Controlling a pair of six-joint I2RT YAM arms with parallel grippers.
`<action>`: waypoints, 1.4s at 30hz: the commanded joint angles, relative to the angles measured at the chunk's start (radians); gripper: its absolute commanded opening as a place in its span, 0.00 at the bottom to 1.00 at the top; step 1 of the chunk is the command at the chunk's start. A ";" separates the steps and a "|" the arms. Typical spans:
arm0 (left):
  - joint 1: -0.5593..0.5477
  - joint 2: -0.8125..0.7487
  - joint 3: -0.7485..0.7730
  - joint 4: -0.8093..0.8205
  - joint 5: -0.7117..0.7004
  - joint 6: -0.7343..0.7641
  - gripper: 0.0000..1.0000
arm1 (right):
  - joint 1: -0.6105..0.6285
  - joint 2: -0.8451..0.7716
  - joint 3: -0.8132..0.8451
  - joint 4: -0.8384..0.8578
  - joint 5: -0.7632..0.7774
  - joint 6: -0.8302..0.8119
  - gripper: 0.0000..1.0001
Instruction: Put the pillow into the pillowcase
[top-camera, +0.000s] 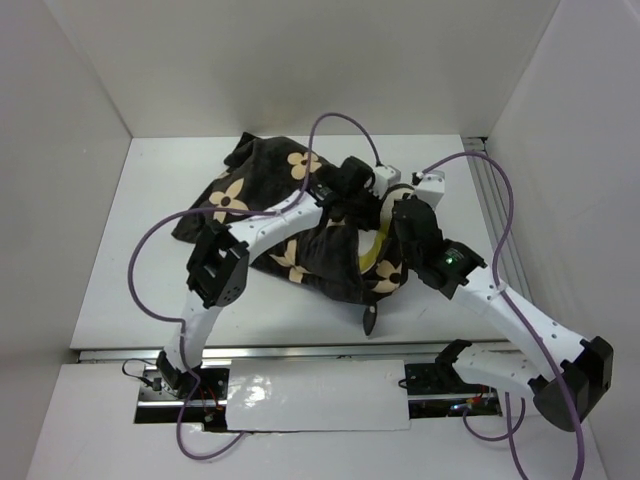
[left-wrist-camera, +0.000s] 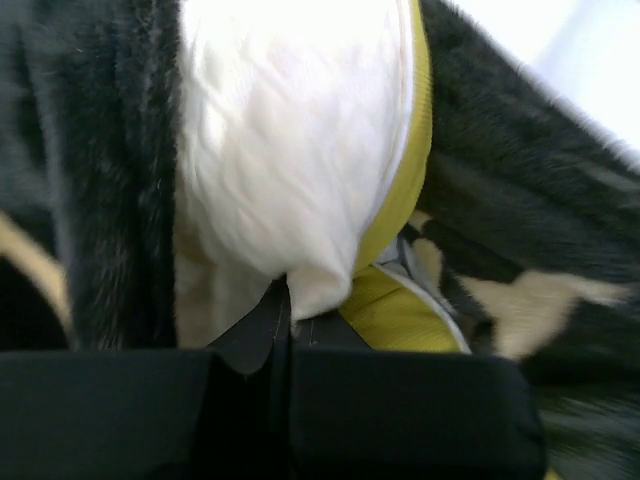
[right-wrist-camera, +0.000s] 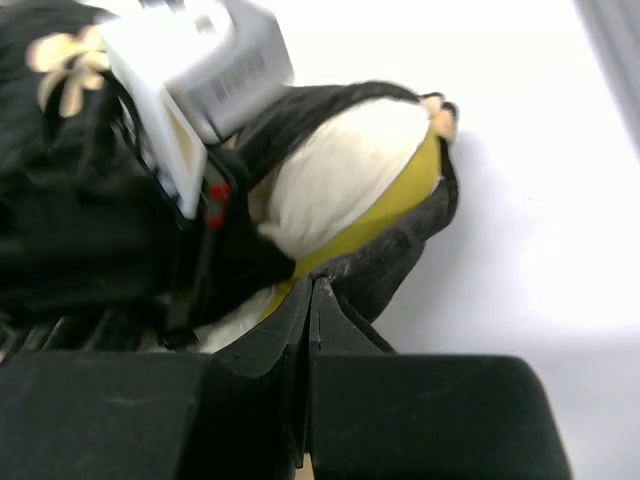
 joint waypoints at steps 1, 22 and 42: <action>-0.044 0.145 -0.058 -0.085 0.100 0.015 0.00 | -0.045 -0.053 0.036 0.265 0.157 -0.036 0.00; -0.022 0.076 -0.317 -0.106 -0.136 0.037 0.00 | -0.138 0.028 0.077 0.696 -0.880 -0.449 0.00; 0.156 0.019 -0.401 -0.148 -0.214 -0.065 0.00 | 0.088 0.029 -0.002 0.462 -0.619 -0.243 0.00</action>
